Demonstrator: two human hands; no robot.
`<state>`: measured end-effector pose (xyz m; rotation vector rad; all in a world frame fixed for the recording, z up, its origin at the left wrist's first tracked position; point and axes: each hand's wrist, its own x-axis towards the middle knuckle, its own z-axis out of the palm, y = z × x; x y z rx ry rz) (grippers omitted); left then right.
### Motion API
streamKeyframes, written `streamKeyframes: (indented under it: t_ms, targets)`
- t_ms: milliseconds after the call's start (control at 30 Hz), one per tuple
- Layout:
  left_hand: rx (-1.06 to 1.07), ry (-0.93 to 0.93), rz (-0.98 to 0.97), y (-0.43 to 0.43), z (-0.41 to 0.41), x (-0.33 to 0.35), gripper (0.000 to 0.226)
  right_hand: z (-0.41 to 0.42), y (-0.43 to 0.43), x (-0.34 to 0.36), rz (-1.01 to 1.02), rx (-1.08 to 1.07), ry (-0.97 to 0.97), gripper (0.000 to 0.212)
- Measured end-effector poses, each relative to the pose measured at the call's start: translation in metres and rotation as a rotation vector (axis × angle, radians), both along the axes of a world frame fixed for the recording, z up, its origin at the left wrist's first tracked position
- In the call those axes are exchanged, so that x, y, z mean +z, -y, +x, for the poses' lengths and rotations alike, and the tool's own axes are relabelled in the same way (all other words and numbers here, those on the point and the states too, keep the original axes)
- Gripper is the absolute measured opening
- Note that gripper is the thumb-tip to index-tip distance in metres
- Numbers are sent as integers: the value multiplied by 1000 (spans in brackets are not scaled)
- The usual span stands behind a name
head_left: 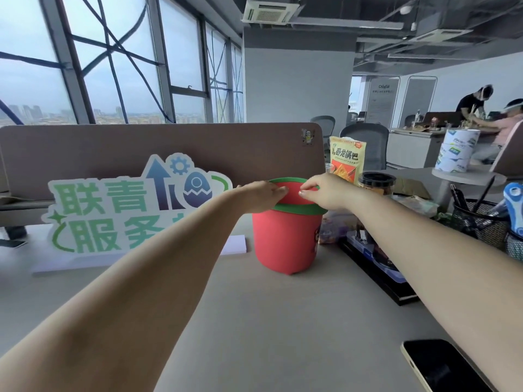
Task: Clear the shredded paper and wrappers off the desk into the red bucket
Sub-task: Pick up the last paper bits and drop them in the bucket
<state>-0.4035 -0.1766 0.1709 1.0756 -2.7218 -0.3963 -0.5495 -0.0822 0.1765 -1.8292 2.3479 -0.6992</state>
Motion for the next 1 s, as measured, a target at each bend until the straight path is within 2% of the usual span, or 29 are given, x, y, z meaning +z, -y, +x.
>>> streamKeyframes:
  t_ms: [133,267,467,633,833,1000]
  targets:
    - [-15,-196,-15,-19,38,3,35,24,-10,5,-160,23,21,33]
    - [-14,-246,-154,-45,115,-17,33,81,-28,-12,-401,170,105,22]
    - [212,-223,-125,-80,250,-90,35,177,-40,-94,-204,355,208,24]
    - [392,-231,-107,-120,328,-134,31,254,-44,-151,-34,480,280,25]
    - [533,-244,-62,-142,373,-166,29,307,-37,-173,24,548,282,29]
    - [590,-324,-38,-137,376,-186,21,318,-30,-187,31,533,137,38]
